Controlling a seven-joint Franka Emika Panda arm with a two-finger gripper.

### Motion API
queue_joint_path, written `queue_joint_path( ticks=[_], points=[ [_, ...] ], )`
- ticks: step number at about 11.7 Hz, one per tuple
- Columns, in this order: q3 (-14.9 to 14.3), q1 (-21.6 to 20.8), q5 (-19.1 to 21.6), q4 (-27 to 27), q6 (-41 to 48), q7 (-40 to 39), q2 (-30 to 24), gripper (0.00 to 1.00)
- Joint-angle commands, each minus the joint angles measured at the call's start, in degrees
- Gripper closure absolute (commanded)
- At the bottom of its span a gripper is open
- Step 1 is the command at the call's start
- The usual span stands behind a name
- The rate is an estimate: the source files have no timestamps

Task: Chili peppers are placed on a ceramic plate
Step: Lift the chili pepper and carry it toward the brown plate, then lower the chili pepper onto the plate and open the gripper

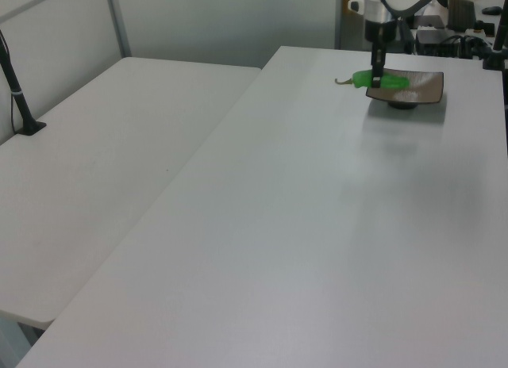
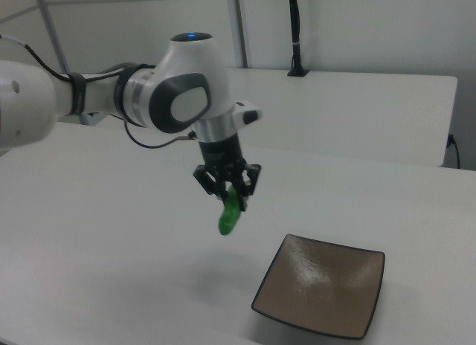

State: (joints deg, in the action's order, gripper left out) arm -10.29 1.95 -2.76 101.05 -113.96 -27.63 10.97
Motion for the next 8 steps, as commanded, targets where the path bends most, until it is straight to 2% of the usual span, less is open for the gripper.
queue_joint_path(
  ticks=[1,5,8],
  points=[
    [-4.8,-0.1,-0.1,0.8,-0.7,-5.7,-0.4,0.84],
    [-7.5,1.9,0.9,1.2,-6.4,-6.3,3.1,0.85],
    [-8.0,2.5,0.9,1.3,-10.7,-5.9,5.8,0.85]
  ],
)
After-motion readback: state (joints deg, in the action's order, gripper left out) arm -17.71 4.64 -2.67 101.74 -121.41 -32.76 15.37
